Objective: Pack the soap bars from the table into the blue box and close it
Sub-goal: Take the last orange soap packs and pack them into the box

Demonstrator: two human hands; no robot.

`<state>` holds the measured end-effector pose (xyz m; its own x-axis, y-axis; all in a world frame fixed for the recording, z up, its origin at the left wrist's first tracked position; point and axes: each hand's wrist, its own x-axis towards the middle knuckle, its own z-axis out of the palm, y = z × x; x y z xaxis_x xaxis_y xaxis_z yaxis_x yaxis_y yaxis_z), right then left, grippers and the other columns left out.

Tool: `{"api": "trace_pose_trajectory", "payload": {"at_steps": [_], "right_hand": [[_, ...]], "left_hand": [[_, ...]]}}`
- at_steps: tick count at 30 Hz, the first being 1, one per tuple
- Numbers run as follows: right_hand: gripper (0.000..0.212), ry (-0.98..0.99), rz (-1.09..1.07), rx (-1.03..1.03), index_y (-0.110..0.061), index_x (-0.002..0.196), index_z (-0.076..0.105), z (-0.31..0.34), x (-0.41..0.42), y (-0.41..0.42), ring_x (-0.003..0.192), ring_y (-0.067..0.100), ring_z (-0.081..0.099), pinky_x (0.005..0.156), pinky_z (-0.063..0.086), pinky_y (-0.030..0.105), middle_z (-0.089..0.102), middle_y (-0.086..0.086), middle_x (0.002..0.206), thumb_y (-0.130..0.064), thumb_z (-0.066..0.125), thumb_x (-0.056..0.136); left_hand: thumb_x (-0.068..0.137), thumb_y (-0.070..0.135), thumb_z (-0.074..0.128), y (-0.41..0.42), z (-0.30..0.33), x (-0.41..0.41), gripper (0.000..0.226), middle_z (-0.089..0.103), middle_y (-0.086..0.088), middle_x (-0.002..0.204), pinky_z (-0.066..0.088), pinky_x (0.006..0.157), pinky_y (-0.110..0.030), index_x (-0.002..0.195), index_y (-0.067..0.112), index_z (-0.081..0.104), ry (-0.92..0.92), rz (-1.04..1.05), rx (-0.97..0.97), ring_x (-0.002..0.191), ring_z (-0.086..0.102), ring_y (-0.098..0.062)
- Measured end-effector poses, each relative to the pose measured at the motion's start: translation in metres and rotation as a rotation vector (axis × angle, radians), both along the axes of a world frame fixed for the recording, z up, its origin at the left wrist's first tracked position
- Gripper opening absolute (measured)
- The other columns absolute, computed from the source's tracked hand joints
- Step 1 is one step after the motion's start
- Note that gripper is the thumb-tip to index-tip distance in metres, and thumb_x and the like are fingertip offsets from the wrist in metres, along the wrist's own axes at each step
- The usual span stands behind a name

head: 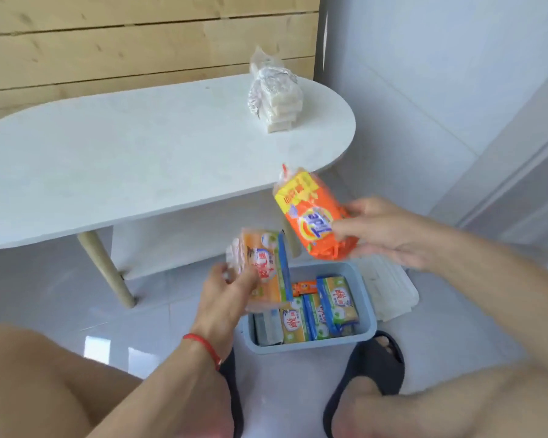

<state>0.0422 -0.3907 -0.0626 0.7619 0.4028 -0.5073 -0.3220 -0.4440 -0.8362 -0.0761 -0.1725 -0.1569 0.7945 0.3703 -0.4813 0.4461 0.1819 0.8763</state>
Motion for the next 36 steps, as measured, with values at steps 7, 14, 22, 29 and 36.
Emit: {"api": "trace_pose_trajectory", "payload": {"at_steps": [7,14,22,29,36], "right_hand": [[0.052,0.298,-0.247,-0.263,-0.002,0.125,0.06,-0.145,-0.053,-0.004,0.089,0.028,0.078,0.077,0.066,0.042,0.074,0.016,0.11,0.0,0.071,0.075],[0.052,0.005,-0.112,-0.51,-0.011,0.123,0.056,-0.21,-0.07,0.036,0.102,0.024,0.067,0.091,0.056,0.036,0.069,0.012,0.12,-0.034,0.079,0.082],[0.086,-0.231,0.109,-0.549,-0.023,0.162,0.01,-0.222,-0.06,0.037,0.124,0.028,0.062,0.105,0.052,0.045,0.06,0.009,0.135,-0.021,0.064,0.096],[0.077,-0.371,0.333,-0.726,-0.021,0.158,0.029,-0.229,-0.077,0.037,0.119,0.028,0.065,0.1,0.056,0.044,0.063,0.011,0.133,-0.01,0.069,0.094],[0.053,-0.302,0.307,-0.638,-0.028,0.149,0.05,-0.199,-0.047,0.021,0.125,0.026,0.062,0.106,0.052,0.044,0.065,0.006,0.137,-0.012,0.056,0.099]], "left_hand": [[0.078,0.043,0.076,-0.042,-0.078,0.034,0.066,0.064,-0.015,0.122,0.053,0.095,-0.037,0.124,0.004,0.049,0.384,-0.237,0.546,0.114,0.064,-0.034],[0.086,0.032,0.07,-0.071,-0.123,0.027,0.064,0.049,-0.022,0.133,0.044,0.103,-0.044,0.131,-0.002,0.039,0.421,-0.241,0.699,0.124,0.052,-0.039],[0.102,0.021,0.04,-0.065,-0.14,-0.002,0.065,0.011,-0.012,0.168,0.008,0.126,-0.05,0.161,0.017,0.013,0.179,-0.724,1.258,0.156,0.007,-0.031],[0.091,0.018,0.053,-0.036,-0.143,-0.002,0.06,0.032,-0.002,0.158,0.022,0.123,-0.047,0.149,0.017,0.037,0.221,-0.781,1.2,0.149,0.023,-0.023],[0.091,0.023,0.055,-0.044,-0.107,0.02,0.042,0.051,-0.005,0.138,0.044,0.104,-0.042,0.132,0.016,0.054,0.26,-0.72,1.161,0.132,0.042,-0.025]]}}
